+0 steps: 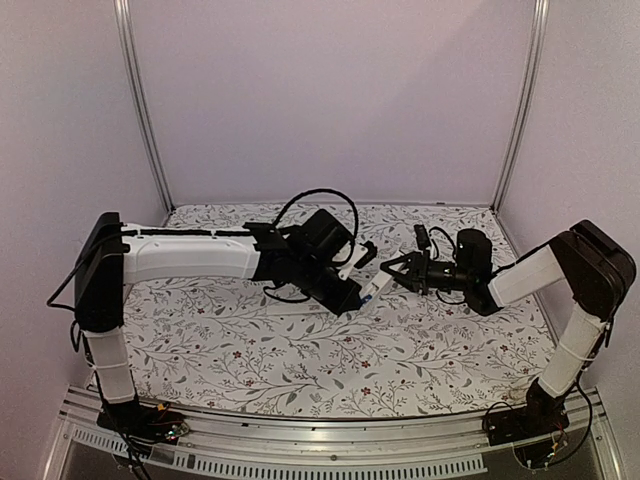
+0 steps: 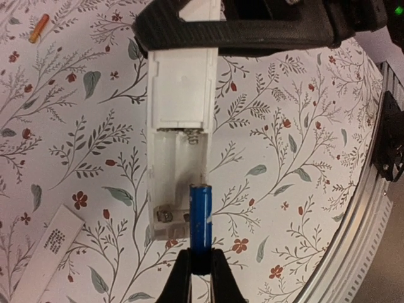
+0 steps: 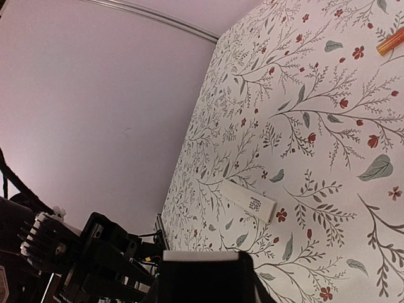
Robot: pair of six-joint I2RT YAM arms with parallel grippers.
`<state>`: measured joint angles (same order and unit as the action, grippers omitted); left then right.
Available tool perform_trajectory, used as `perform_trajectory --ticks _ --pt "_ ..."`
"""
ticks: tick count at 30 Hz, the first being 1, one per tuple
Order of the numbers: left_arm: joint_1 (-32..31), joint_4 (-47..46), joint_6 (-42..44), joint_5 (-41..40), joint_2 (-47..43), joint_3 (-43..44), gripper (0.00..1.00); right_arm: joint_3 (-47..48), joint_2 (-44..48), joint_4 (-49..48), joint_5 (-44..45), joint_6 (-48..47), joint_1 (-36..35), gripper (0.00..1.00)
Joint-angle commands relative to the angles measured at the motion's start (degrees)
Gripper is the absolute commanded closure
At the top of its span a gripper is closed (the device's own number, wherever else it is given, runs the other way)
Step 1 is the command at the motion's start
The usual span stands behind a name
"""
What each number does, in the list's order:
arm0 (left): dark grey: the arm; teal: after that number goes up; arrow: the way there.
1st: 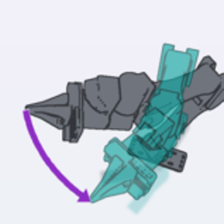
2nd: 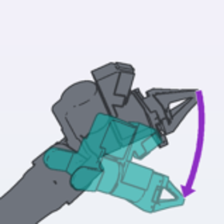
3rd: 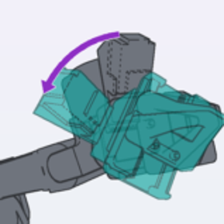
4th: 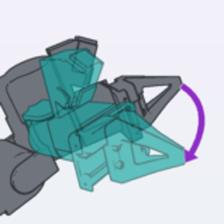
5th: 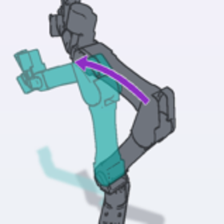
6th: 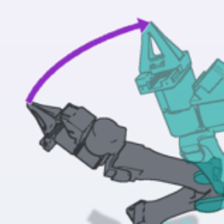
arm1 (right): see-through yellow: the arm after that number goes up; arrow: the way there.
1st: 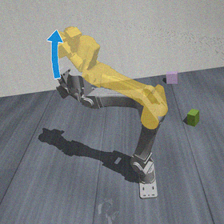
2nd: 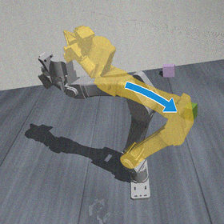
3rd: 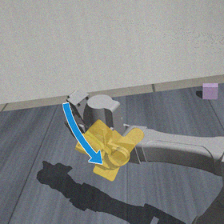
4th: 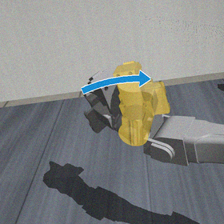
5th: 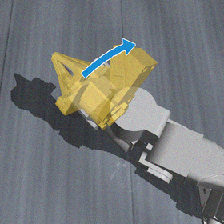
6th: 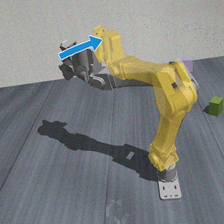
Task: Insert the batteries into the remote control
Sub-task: Place the battery in the battery compartment.
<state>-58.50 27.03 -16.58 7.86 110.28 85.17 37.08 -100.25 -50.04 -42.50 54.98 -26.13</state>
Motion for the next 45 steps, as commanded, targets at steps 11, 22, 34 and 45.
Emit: perform_trajectory --ticks 11,22,34,45 --pt "0.13 3.55 0.37 -2.56 2.1 3.64 1.0 -0.95 -2.38 -10.66 -2.88 5.13 -1.12 1.0" --pt "-0.29 4.0 2.14 -1.46 3.81 5.64 1.0 -0.78 -5.28 -17.39 -4.1 9.76 -1.24 1.0" --pt "-0.3 4.3 2.27 -2.7 5.21 7.34 0.94 -0.21 -5.9 -19.16 -4.69 11.48 -2.16 1.0" --pt "-0.39 4.72 3.08 -1.36 5.35 7.68 0.85 -0.08 -6.68 -21.59 -5.09 13.48 -2.17 1.0"
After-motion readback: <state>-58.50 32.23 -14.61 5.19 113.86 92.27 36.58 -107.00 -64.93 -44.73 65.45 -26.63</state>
